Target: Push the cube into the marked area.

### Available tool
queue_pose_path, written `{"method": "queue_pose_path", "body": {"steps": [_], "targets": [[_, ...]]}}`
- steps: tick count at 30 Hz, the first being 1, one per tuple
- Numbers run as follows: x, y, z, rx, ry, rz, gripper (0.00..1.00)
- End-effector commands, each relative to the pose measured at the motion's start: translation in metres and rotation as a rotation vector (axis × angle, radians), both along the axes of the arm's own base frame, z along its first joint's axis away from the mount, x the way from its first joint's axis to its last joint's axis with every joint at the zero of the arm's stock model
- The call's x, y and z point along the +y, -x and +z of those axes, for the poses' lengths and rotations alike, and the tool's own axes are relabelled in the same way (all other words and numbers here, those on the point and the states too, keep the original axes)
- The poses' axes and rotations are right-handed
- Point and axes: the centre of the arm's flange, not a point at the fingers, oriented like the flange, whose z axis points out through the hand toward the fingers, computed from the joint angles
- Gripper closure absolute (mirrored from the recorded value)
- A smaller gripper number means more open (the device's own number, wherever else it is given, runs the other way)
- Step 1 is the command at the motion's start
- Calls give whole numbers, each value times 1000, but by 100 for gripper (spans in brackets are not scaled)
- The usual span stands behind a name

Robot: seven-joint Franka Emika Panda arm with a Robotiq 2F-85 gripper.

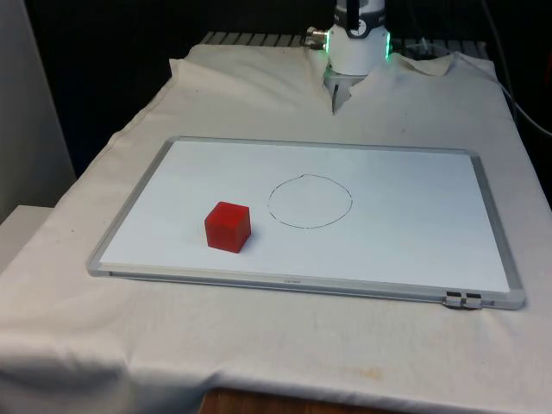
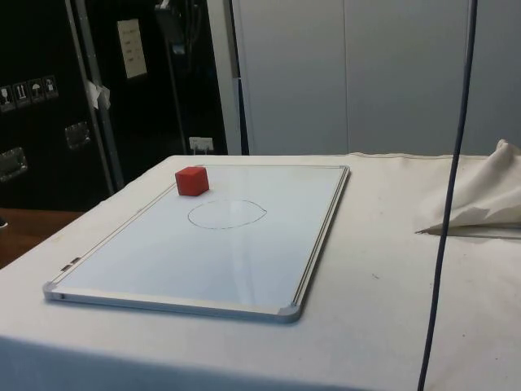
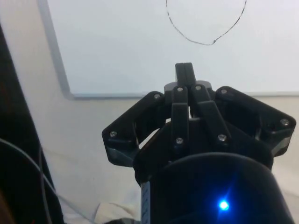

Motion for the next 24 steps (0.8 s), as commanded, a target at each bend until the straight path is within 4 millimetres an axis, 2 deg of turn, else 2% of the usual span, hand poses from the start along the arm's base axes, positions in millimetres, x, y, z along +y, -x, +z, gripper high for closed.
{"method": "queue_pose_path", "body": {"steps": [1, 5, 6, 13, 14, 19, 24], "targets": [[-1, -1, -4, -12, -3, 2, 100], [-5, -4, -20, -24, 8, -1, 100], [-4, -3, -16, -15, 10, -2, 100], [-13, -17, -45, -47, 34, -6, 100], [-11, -14, -43, -41, 38, -8, 100], [-20, -32, -64, -59, 61, -8, 100], [-27, -42, -74, -65, 79, -11, 100]]}}
